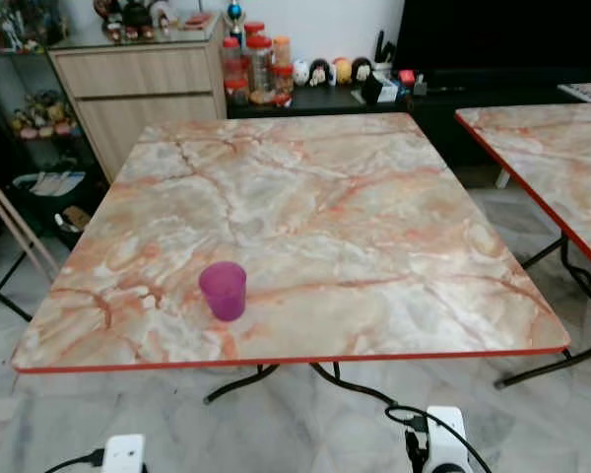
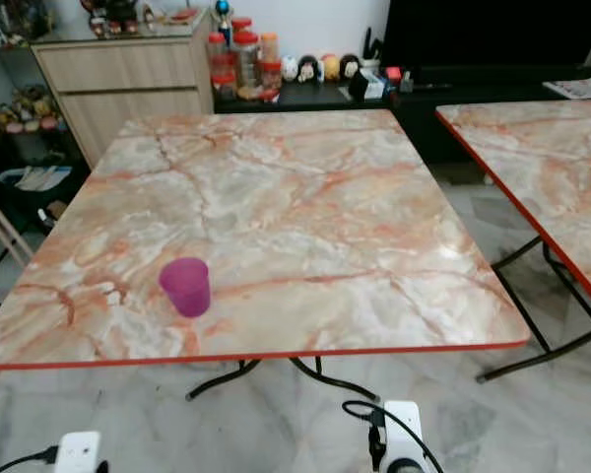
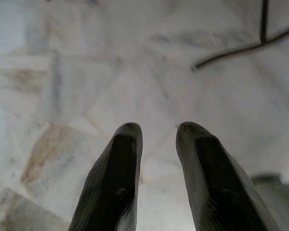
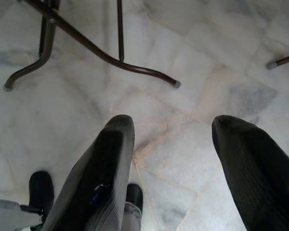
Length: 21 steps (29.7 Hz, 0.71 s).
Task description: Setting the table
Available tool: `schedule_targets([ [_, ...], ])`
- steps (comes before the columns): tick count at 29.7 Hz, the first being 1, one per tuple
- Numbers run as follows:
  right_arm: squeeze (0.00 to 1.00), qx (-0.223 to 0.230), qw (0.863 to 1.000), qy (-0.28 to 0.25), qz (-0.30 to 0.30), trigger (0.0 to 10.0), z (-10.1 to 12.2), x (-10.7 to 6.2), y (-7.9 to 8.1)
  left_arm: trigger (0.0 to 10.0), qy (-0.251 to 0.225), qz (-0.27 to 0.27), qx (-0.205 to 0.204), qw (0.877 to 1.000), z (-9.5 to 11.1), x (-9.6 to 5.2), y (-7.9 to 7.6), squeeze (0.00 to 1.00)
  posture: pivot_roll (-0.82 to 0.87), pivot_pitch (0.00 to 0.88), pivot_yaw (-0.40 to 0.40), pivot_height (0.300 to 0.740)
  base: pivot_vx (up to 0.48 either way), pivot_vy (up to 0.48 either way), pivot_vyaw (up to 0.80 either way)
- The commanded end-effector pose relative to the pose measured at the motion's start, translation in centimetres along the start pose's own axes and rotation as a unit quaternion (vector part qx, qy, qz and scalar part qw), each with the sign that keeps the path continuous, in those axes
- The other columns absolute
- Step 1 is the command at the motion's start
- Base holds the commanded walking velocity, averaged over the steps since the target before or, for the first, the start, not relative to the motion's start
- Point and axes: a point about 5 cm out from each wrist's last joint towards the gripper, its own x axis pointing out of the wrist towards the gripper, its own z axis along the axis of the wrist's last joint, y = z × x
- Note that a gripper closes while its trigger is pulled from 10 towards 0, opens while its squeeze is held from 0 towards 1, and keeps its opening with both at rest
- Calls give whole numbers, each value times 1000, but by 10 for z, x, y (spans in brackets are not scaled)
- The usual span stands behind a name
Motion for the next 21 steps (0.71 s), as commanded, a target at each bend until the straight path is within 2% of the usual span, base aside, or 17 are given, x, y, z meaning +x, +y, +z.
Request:
schedule_targets([
  [1, 0, 2, 1000, 5, 5, 10000, -1, 0, 2, 10000, -59, 30, -23, 998, 17, 2, 13, 0, 45, 0, -11, 725, 0, 0, 0],
  [3, 0, -4, 1000, 11, 8, 10000, -3, 0, 3, 10000, -96, 41, -37, 994, 29, 1, 17, 0, 48, 0, -14, 725, 0, 0, 0],
  [4, 0, -8, 1000, 14, 11, 10000, -5, -1, 3, 10000, -133, 54, -57, 988, 42, -2, 21, 0, 57, 0, -21, 725, 0, 0, 0],
  [6, 0, -10, 1000, 16, 12, 10000, -6, -1, 2, 10000, -169, 67, -67, 981, 57, -5, 26, 0, 65, 0, -27, 725, 0, 0, 0],
  [9, 0, -13, 1000, 18, 12, 10000, -7, -2, 2, 10000, -205, 81, -73, 973, 71, -10, 31, 0, 67, 0, -28, 725, 0, 0, 0],
  [11, 0, -16, 1000, 20, 13, 10000, -7, -2, 1, 10000, -240, 108, -87, 961, 89, -15, 41, 0, 78, 0, -37, 725, 0, 0, 0],
  [14, 0, -19, 999, 21, 15, 10000, -7, -2, 1, 10000, -298, 163, -105, 935, 120, -22, 63, 0, 85, 0, -43, 725, 0, 0, 0],
  [16, 0, -20, 999, 21, 15, 10000, -7, -1, 1, 10000, -329, 177, -109, 921, 140, -25, 71, 0, 86, 0, -43, 725, 0, 0, 0],
  [18, 0, -21, 999, 22, 17, 10000, -6, -1, 1, 10000, -367, 174, -108, 907, 170, -30, 73, 0, 83, 0, -42, 725, 0, 0, 0],
  [21, 0, -21, 999, 22, 17, 10000, -6, -1, 2, 10000, -380, 171, -107, 903, 181, -33, 73, 0, 77, 0, -39, 725, 0, 0, 0],
])
